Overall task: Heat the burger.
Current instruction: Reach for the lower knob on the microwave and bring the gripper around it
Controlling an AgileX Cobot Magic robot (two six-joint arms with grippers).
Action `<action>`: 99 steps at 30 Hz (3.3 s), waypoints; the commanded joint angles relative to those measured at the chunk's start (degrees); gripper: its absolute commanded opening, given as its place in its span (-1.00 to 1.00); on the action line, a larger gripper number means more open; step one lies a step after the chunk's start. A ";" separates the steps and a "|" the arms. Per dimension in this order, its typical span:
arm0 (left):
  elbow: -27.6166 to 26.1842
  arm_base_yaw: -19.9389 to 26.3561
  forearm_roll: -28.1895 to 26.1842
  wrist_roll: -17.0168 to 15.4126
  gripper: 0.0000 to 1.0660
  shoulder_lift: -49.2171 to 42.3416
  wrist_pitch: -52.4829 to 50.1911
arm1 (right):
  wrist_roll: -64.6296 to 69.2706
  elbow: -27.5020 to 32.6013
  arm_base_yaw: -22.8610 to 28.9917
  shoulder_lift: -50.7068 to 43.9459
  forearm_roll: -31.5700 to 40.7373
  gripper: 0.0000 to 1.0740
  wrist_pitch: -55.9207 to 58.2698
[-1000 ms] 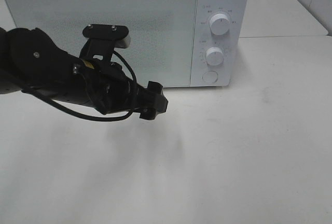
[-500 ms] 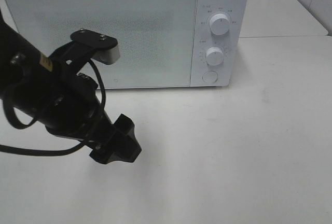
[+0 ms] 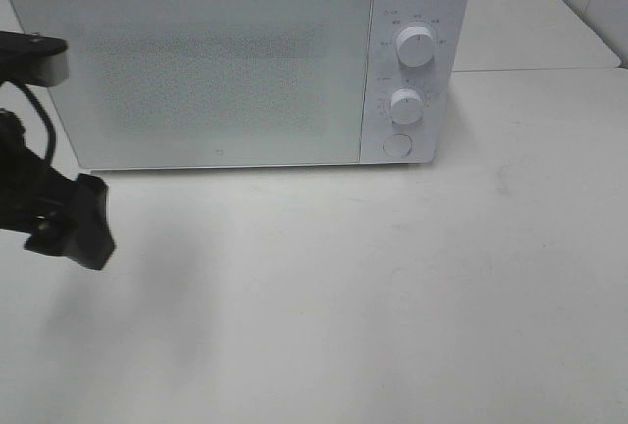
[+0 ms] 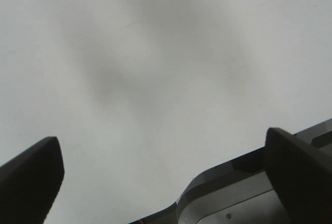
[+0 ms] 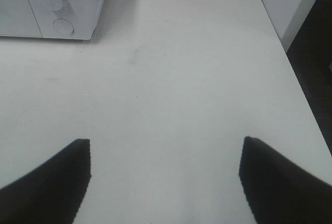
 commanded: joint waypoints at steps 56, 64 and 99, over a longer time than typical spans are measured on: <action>21.14 26.93 -1.78 4.07 0.89 -80.27 8.94 | 0.46 0.17 -0.34 -1.55 -0.23 0.41 -0.40; 21.20 26.93 -2.06 4.07 0.89 -81.07 8.94 | 0.46 0.17 -0.34 -1.55 -0.17 0.41 -0.40; 21.20 26.93 -1.95 4.07 0.88 -80.50 8.94 | 0.46 0.17 -0.34 -1.55 -0.11 0.41 -0.40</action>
